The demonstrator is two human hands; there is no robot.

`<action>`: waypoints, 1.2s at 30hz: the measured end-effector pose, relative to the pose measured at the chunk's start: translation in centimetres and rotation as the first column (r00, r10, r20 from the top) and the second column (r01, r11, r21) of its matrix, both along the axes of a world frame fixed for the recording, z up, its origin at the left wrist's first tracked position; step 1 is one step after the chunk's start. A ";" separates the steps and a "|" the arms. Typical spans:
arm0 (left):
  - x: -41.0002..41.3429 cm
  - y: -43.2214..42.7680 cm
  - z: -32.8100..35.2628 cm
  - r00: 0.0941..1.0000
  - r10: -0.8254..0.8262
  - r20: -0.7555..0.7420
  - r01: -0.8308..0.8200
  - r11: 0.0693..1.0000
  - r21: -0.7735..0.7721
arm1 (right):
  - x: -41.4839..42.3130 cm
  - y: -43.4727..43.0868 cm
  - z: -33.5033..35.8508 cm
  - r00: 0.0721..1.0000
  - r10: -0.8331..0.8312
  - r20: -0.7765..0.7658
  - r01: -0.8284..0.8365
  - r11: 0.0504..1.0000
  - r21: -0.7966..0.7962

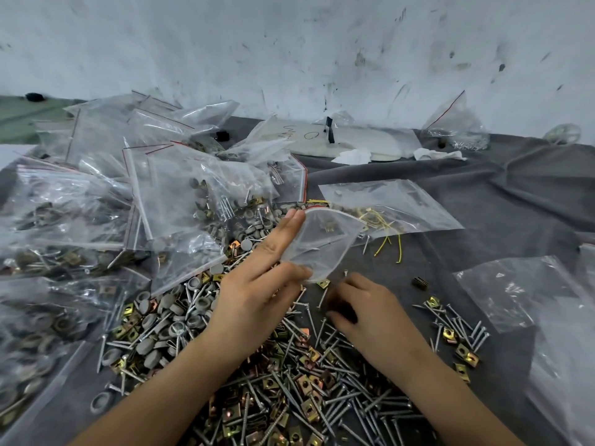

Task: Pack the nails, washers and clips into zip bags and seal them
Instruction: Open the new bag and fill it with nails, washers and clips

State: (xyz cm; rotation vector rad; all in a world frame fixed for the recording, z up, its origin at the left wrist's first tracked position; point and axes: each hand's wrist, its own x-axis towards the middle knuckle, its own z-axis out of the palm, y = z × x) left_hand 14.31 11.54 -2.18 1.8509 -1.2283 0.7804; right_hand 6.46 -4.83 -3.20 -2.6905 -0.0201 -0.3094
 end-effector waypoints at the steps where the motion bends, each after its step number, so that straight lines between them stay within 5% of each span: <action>1: 0.0 0.0 0.0 1.000 -0.011 0.006 0.011 1.000 0.006 | 0.1 0.0 -0.2 1.000 0.004 -0.023 -0.004 1.000 -0.027; 18: 0.1 0.0 -0.2 1.000 0.001 -0.020 -0.001 1.000 -0.003 | -0.2 -0.2 0.3 0.987 0.148 0.064 -0.146 0.989 -0.032; 24: 0.3 -0.1 -0.3 0.999 0.047 -0.019 -0.048 0.998 -0.033 | -2.0 1.3 3.3 0.862 0.280 0.423 -0.264 0.960 -0.096; 29: 0.2 -0.2 -0.5 0.998 -0.047 -0.030 0.048 0.999 0.013 | -2.0 1.4 3.1 0.740 0.144 0.657 -0.029 0.983 -0.183; 32: 0.3 -0.1 -0.5 0.997 -0.071 -0.020 0.071 0.997 0.030 | -1.6 0.9 2.7 0.771 0.007 0.636 0.142 0.973 -0.182; 36: 0.2 0.0 -0.6 0.994 -0.103 -0.020 0.104 0.993 0.063 | -1.5 0.4 2.6 0.872 -0.025 0.489 0.120 0.979 -0.164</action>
